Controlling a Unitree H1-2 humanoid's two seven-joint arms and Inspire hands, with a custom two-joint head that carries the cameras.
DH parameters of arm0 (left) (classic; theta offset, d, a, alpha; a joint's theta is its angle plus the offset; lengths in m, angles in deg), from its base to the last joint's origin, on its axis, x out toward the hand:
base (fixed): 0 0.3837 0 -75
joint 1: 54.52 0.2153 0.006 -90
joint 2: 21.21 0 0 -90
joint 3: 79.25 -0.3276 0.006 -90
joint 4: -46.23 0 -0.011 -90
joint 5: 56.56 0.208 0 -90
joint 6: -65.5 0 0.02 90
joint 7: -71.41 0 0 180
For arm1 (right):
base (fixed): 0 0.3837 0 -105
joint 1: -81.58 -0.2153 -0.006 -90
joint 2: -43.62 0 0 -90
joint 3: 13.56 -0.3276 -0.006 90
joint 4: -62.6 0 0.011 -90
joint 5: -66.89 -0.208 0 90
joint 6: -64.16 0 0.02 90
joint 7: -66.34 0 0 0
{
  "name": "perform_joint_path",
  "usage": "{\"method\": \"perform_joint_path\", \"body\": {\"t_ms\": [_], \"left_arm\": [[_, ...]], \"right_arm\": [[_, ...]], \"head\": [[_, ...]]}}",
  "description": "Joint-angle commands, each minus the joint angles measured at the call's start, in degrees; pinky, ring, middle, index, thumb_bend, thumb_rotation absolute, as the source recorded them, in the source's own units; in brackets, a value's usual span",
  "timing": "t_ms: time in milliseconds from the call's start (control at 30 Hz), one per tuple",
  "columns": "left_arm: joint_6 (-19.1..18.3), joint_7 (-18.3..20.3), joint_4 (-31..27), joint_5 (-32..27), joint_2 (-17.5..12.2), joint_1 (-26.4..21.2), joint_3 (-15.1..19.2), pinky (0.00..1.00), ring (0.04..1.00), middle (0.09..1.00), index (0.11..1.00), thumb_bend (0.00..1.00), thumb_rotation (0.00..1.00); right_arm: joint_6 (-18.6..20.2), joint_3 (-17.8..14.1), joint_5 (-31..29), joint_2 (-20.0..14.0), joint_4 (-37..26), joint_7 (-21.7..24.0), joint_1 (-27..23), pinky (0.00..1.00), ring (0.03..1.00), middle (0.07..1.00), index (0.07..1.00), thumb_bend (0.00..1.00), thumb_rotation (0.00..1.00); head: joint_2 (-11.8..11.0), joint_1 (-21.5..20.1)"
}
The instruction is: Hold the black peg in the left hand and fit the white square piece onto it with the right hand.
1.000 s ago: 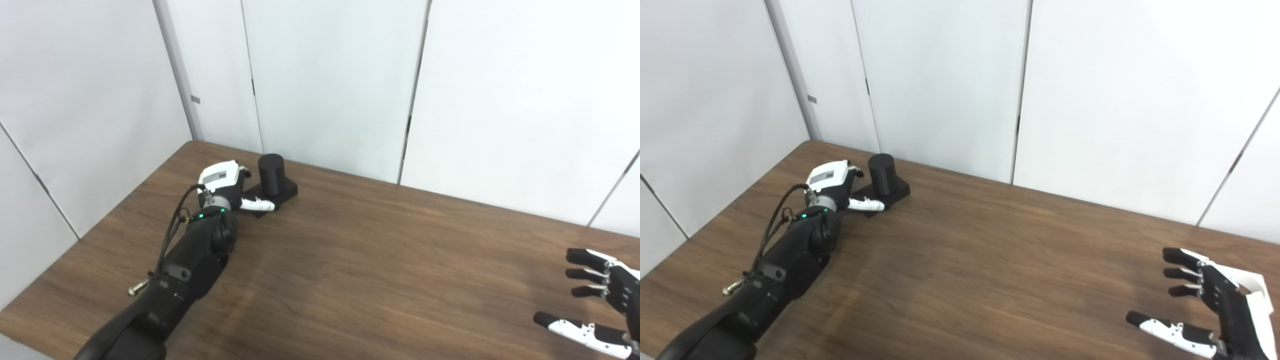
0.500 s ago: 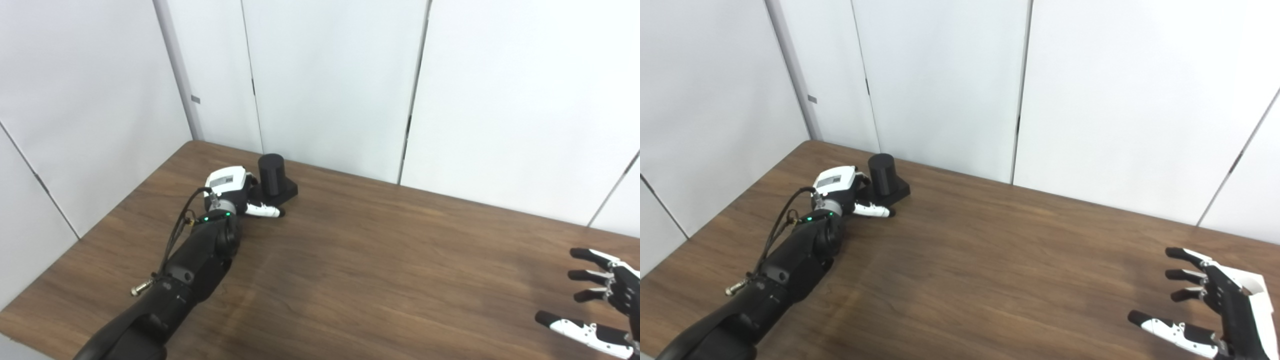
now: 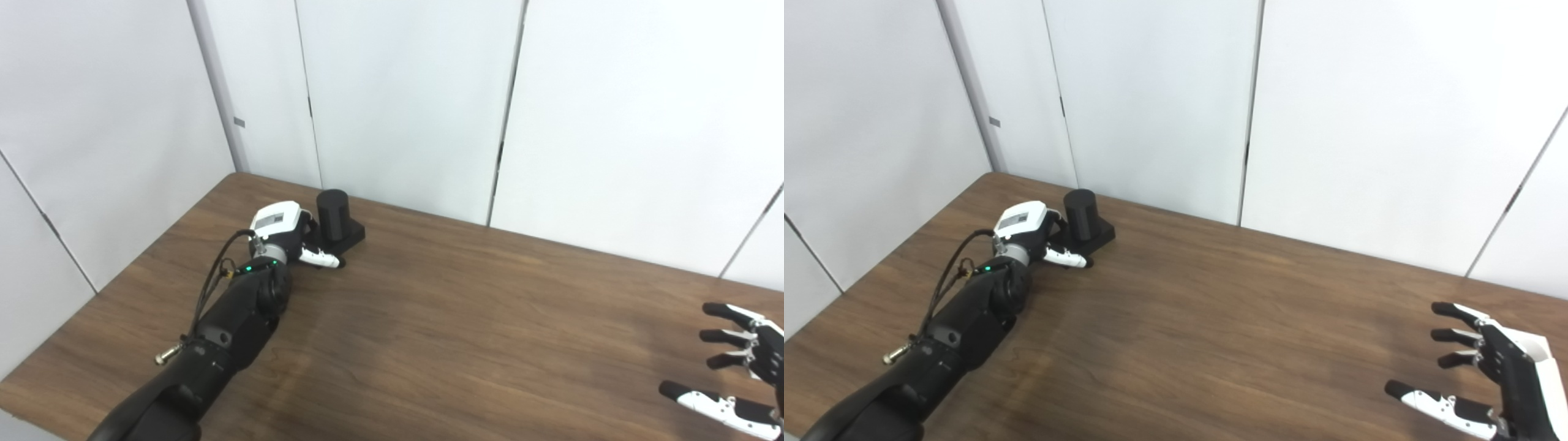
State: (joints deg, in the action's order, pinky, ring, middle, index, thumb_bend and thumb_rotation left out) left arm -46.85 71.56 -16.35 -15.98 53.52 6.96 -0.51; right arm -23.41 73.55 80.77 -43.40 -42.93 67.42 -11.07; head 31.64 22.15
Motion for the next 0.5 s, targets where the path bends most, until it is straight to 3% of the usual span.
{"method": "perform_joint_path", "body": {"t_ms": [0,267,333,467], "left_arm": [[-0.1,-0.5,-0.6,0.1,-2.1,-1.1,0.5,0.68,0.875,0.871,0.638,0.84,0.32],[0.7,1.0,-1.0,-0.3,-2.7,-0.5,-0.7,0.62,0.806,0.811,0.547,0.78,0.17],[2.0,0.6,-1.4,-0.8,-2.3,0.1,-0.9,0.63,0.784,0.784,0.499,0.57,0.09],[4.7,-1.4,-1.4,-0.5,-1.8,1.2,-2.0,0.65,0.779,0.786,0.483,0.52,0.07]], "right_arm": [[-2.1,-0.7,-0.6,-0.7,-1.9,-0.4,-1.2,0.48,0.661,0.785,0.714,0.54,0.0],[-2.7,-0.7,-1.3,-1.0,-1.2,-0.4,-1.4,0.48,0.667,0.788,0.718,0.52,0.0],[-3.0,-0.7,-1.4,-1.0,-1.0,-0.5,-1.5,0.49,0.667,0.788,0.719,0.52,0.0],[-2.7,-0.7,-1.4,-0.9,-1.1,-0.4,-1.5,0.48,0.667,0.787,0.717,0.52,0.0]], "head": [[0.0,0.1],[0.0,0.4],[0.0,0.5],[0.3,0.3]]}}
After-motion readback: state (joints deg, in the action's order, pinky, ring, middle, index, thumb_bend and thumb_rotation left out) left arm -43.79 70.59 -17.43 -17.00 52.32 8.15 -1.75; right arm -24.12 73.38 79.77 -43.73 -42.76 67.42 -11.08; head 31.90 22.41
